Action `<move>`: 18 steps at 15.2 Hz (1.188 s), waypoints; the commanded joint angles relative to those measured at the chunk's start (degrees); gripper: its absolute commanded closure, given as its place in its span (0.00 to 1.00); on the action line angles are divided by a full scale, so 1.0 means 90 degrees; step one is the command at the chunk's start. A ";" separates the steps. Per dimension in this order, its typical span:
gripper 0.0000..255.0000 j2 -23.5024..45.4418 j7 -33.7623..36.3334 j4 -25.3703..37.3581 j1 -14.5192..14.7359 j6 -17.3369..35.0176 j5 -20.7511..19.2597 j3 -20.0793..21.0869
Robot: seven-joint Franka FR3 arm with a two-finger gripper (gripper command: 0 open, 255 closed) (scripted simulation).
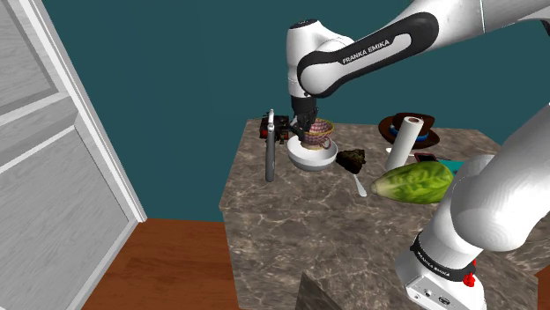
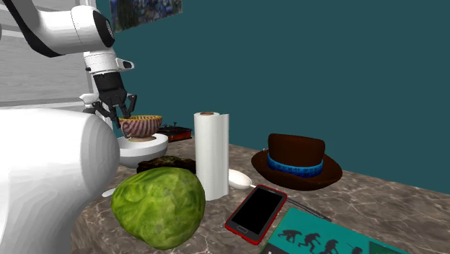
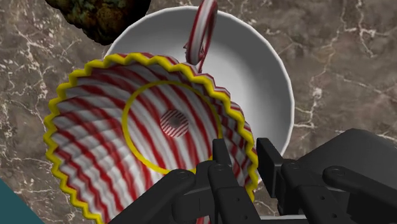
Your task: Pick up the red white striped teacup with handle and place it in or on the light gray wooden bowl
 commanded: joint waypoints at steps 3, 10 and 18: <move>0.00 0.0000 0.0000 0.0003 0.0000 0.0002 -0.0001 0.0000; 0.00 -0.0219 -0.0044 0.0597 0.0067 -0.0820 0.0098 0.0082; 0.00 -0.0219 -0.0044 0.0598 0.0067 -0.0820 0.0098 0.0082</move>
